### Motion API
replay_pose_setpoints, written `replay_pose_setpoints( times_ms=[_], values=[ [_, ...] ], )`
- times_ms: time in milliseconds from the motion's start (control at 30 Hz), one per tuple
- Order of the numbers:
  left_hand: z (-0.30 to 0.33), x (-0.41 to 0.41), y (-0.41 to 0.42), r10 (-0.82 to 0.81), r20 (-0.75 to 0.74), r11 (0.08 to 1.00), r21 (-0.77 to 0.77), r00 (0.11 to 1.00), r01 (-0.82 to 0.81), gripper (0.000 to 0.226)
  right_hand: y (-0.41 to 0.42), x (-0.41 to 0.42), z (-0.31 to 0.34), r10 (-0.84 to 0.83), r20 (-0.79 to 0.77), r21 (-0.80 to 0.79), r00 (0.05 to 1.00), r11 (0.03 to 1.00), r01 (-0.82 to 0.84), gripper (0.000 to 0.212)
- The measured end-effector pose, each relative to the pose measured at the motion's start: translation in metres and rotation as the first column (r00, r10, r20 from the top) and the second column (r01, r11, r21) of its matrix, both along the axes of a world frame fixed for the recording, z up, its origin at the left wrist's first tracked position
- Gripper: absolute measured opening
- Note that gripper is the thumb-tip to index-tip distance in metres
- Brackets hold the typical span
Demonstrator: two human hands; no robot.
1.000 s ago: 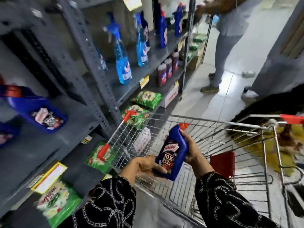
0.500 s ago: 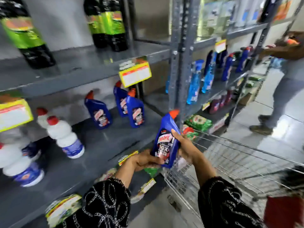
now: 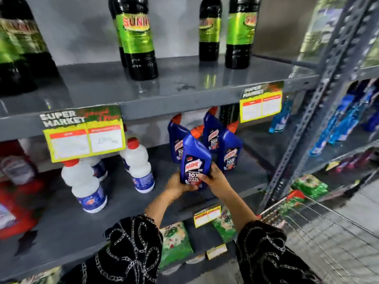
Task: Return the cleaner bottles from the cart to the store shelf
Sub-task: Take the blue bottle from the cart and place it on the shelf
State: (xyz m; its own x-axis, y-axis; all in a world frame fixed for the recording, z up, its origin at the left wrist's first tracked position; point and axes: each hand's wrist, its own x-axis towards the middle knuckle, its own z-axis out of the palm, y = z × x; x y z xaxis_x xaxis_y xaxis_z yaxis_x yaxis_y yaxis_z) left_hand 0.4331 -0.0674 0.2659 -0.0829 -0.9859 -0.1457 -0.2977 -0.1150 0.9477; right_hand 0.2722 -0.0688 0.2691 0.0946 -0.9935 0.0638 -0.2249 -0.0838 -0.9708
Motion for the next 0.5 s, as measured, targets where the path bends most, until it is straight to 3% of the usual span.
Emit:
replay_pose_setpoints(
  times_ms=[167, 367, 500],
  values=[
    [-0.015, -0.002, -0.023, 0.151, 0.190, 0.987, -0.086, 0.970, -0.137, 0.058, -0.027, 0.014, -0.023, -0.065, -0.120, 0.000, 0.991, 0.998, 0.065, 0.055],
    [-0.026, -0.003, -0.033, 0.258, 0.200, 0.964, -0.123, 0.945, -0.237, 0.062, -0.044, 0.022, -0.027, -0.122, -0.183, -0.027, 0.976, 0.993, 0.119, 0.056],
    [-0.030, 0.014, -0.016, 0.251, 0.182, 0.967, -0.090, 0.951, -0.238, 0.065, -0.023, 0.032, -0.040, -0.303, -0.131, 0.038, 0.944, 0.950, 0.310, 0.054]
  ],
)
